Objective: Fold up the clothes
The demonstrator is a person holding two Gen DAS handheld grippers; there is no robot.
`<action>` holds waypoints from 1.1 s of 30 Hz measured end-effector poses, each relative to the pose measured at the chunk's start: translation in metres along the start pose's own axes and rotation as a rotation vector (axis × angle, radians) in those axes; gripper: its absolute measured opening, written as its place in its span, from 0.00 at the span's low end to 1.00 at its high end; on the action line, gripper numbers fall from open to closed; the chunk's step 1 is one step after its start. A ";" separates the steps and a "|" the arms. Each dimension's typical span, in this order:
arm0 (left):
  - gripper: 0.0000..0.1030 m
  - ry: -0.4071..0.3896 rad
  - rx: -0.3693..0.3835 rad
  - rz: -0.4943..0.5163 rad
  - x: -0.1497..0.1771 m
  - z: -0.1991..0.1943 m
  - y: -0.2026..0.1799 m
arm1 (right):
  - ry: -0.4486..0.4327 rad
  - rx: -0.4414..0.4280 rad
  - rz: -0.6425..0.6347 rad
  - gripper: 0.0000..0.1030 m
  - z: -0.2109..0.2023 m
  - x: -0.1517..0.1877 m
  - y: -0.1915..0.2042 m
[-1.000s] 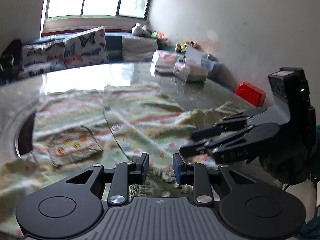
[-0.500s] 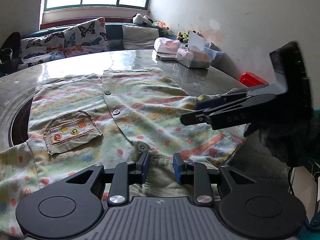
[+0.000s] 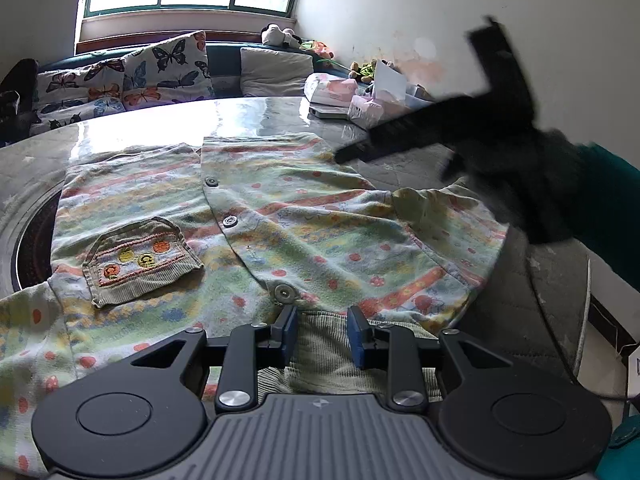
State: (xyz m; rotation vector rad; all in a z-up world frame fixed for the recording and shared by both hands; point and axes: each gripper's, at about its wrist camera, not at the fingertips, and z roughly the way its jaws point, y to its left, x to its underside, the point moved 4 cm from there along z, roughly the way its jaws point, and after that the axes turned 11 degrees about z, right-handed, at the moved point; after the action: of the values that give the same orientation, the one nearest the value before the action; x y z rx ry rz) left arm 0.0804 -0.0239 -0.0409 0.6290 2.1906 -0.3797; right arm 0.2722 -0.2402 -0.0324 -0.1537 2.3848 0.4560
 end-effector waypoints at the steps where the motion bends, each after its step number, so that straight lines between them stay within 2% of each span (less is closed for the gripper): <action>1: 0.30 0.000 0.003 -0.002 0.000 0.000 0.000 | 0.000 0.011 0.014 0.36 0.007 -0.007 -0.003; 5: 0.31 -0.002 0.013 -0.012 0.000 0.000 0.002 | 0.021 0.054 0.064 0.32 0.039 -0.025 -0.016; 7: 0.31 -0.002 0.016 -0.016 0.000 0.000 0.002 | 0.034 0.069 0.095 0.27 0.054 -0.031 -0.025; 11: 0.31 -0.001 0.021 -0.017 0.000 0.000 0.002 | 0.028 0.047 0.109 0.08 0.064 -0.035 -0.028; 16: 0.31 0.001 0.028 -0.014 0.000 0.000 0.001 | 0.022 0.029 0.034 0.05 0.078 -0.044 -0.011; 20: 0.31 0.003 0.026 -0.012 0.000 0.001 -0.001 | 0.016 0.030 0.025 0.06 0.090 -0.050 -0.008; 22: 0.32 0.004 0.026 -0.011 0.000 0.001 -0.002 | 0.013 0.045 0.017 0.09 0.090 -0.051 -0.009; 25: 0.32 0.006 0.024 -0.007 0.000 0.001 -0.004 | 0.008 0.070 0.001 0.21 0.086 -0.053 -0.013; 29: 0.33 0.009 0.015 -0.007 -0.001 0.001 -0.005 | 0.007 0.061 -0.016 0.21 0.071 -0.055 -0.015; 31: 0.35 0.008 0.010 -0.006 -0.002 0.002 -0.006 | 0.012 0.044 -0.049 0.30 0.058 -0.050 -0.008; 32: 0.36 0.007 0.006 -0.005 -0.003 0.002 -0.007 | 0.014 0.032 -0.071 0.40 0.051 -0.047 -0.003; 33: 0.37 0.007 0.004 -0.006 -0.003 0.002 -0.007 | 0.020 0.023 -0.097 0.44 0.045 -0.042 0.001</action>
State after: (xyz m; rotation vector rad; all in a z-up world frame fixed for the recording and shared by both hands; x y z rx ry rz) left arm 0.0796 -0.0318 -0.0397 0.6265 2.1992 -0.3856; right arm 0.3314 -0.2233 -0.0353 -0.2633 2.3886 0.3829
